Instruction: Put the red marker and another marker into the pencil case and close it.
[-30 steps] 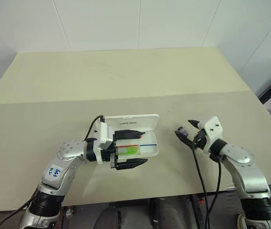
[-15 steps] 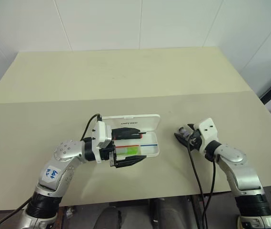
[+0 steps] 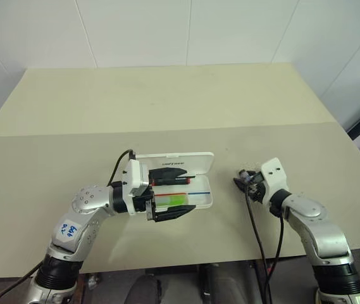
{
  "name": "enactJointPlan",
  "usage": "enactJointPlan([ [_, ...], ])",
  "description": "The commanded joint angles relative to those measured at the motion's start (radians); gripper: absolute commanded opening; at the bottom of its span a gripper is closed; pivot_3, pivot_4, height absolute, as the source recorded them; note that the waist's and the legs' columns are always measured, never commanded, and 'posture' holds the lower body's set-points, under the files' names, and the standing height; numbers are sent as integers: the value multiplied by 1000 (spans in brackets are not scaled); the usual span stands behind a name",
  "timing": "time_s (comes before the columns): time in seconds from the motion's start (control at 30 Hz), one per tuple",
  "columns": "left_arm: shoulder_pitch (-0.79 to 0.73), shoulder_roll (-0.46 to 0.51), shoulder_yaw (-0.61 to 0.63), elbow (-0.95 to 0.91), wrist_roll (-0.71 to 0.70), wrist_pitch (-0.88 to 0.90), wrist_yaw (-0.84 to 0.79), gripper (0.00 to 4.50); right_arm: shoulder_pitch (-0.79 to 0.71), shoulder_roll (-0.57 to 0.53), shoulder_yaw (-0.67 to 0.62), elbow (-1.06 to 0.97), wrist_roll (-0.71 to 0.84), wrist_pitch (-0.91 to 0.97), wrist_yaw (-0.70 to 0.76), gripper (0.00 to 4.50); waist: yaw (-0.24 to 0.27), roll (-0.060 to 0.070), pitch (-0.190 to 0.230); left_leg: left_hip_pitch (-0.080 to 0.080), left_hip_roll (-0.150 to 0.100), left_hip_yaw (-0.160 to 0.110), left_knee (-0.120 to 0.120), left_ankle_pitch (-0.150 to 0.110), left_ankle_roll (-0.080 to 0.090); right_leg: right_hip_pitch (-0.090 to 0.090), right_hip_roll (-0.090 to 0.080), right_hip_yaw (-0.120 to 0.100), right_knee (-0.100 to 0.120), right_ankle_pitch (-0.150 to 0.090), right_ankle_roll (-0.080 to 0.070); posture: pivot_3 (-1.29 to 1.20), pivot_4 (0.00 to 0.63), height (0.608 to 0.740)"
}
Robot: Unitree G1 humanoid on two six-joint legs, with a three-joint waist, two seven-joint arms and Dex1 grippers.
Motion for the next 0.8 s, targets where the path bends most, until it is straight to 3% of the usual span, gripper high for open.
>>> enactJointPlan([
  [0.03, -13, -7, 14, -22, -20, -19, -1, 4500, 37, -1, 0, 11, -12, 55, -25, 1121, 1, 0, 0, 0, 0, 0, 0, 0, 0, 0, 0, 0, -1, 0, 0, 0, 150, 740],
  [0.1, -14, -8, 13, -21, -19, -21, -3, 4500, 38, -1, -2, 5, -10, 55, -25, 430, 1, 0, 0, 0, -1, 0, 0, 0, 0, 1, -1, 0, -1, 0, 0, 0, 150, 740],
  [0.13, -14, -9, 12, -19, -19, -22, -4, 4500, 39, -2, -2, 5, -10, 53, -23, 388, 1, 0, 0, 0, -1, -1, 0, 0, 0, 1, -1, 0, -2, 0, 0, 0, 150, 740],
  [0.43, -20, -11, 6, -12, -18, -13, -6, 4500, -8, -82, -38, -38, -2, 3, 36, 389, 10, 0, 0, -1, -1, 0, 0, 0, 1, 0, -1, 0, -2, 0, 0, 0, 150, 740],
  [0.8, -33, -14, 7, 4, -24, -9, -20, 4500, -65, -211, -49, -245, 137, 44, 211, 389, -5, 2, 1, -1, 0, 0, -1, -1, 2, -2, 0, 0, -3, 1, 1, 0, 150, 740],
])
